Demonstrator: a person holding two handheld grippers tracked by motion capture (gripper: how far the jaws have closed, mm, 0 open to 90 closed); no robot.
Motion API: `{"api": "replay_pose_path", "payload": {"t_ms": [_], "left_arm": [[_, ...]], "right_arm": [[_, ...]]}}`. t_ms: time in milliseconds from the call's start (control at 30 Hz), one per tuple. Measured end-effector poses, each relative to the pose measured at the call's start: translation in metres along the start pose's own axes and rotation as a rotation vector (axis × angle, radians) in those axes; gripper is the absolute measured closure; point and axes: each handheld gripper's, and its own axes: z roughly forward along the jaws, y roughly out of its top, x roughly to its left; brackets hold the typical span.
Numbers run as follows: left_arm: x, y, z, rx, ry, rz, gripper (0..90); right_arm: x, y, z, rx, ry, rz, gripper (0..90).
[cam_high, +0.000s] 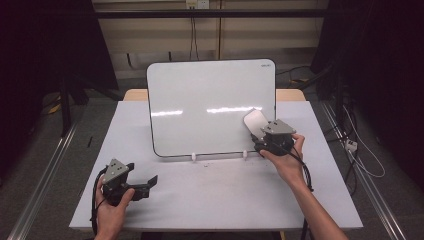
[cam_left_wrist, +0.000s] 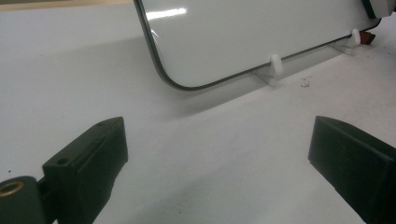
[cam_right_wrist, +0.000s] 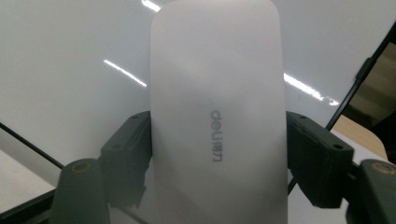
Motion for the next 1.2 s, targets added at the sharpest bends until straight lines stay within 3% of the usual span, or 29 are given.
{"api": "replay_pose_path", "payload": {"t_ms": [367,500,767,1000,1200], "left_arm": [[0.001,-0.001,-0.003,-0.006,0.002,-0.003,4.7],[0.001,-0.001,-0.004,0.0,0.002,0.012,4.7],[0.0,0.0,-0.002,-0.003,0.001,0.005,4.7],[0.001,0.0,-0.003,-0.008,0.002,-0.001,4.7],[0.002,0.001,-0.002,-0.01,0.002,-0.007,5.0]], "right_arm": [[-0.001,0.002,0.0,-0.009,0.007,0.065,6.6],[-0.002,0.002,-0.002,-0.009,0.02,0.088,5.7],[-0.006,0.002,-0.01,-0.015,0.032,0.142,5.2],[-0.006,0.001,-0.016,-0.025,0.054,0.167,5.4],[-0.004,-0.002,-0.021,-0.02,0.043,0.181,6.6]]}}
